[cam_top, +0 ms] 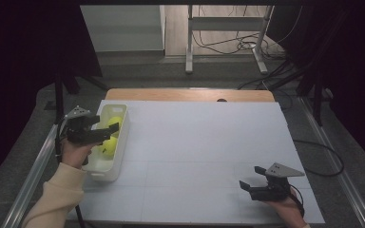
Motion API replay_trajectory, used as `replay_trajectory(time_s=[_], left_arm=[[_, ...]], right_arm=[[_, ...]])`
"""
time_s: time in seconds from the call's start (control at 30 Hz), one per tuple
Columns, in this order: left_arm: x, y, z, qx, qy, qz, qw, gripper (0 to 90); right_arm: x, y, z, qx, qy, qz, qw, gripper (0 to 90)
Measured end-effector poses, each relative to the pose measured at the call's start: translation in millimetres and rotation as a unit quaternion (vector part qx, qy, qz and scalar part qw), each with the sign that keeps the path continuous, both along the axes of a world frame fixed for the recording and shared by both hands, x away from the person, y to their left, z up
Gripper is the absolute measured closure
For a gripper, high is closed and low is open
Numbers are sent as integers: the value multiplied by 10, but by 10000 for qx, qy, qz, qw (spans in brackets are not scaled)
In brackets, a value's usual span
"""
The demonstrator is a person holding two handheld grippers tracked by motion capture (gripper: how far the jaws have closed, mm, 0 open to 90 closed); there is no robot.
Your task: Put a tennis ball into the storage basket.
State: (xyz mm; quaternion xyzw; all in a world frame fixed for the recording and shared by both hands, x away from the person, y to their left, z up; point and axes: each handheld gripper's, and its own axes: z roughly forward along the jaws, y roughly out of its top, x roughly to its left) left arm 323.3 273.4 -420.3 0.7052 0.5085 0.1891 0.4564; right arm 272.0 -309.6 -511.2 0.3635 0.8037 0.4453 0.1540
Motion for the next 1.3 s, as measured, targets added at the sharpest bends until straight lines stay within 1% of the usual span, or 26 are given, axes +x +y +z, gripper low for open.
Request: replay_trajectory(time_s=[0.1, 0.2, 0.23, 0.37, 0.5, 0.67, 0.7, 0.73, 0.83, 0.93, 1.03, 1.27, 1.3], left_arm=[[-53, -45, 13, -20, -50, -93, 9999, 117], [-124, -107, 43, -74, -172, -226, 9996, 119], [-124, -107, 43, -74, -172, -226, 9996, 122], [-206, -215, 60, -98, -283, -439, 9986, 126], [-258, -313, 58, -78, -325, -622, 9975, 130], [-356, -474, 64, -67, -422, -881, 9952, 130], [-356, -474, 64, -67, -422, -881, 9952, 130], [-380, -529, 55, -53, -449, -979, 9942, 130], [-407, -610, 27, -61, -410, -1113, 9929, 130], [-443, -704, -21, -16, -354, -1266, 9913, 128], [-476, -761, -54, -11, -345, -1355, 9902, 128], [-545, -871, -191, -36, -327, -1561, 9872, 127], [-545, -871, -191, -36, -327, -1561, 9872, 128]], right_arm=[[-2, 1, 0, 9, 3, -2, 10000, 134], [-4, 1, 0, 11, -4, 0, 10000, 134], [-3, 1, -1, 10, -3, -2, 10000, 134], [-4, 3, -1, 0, -7, 5, 10000, 134], [-8, 3, 2, -3, -8, -2, 10000, 134], [-7, 3, 2, -10, -10, 2, 10000, 134], [-7, 3, 2, -13, -10, 4, 10000, 134], [-7, 4, 1, -3, -14, 5, 10000, 134], [-10, 5, 2, 5, -17, 1, 10000, 134], [-11, 5, 3, 3, -20, 0, 10000, 134], [-11, 6, 3, 1, -21, 5, 10000, 134], [-11, 4, 3, 3, -28, 4, 10000, 134], [-11, 3, 3, 2, -29, 5, 10000, 134]])
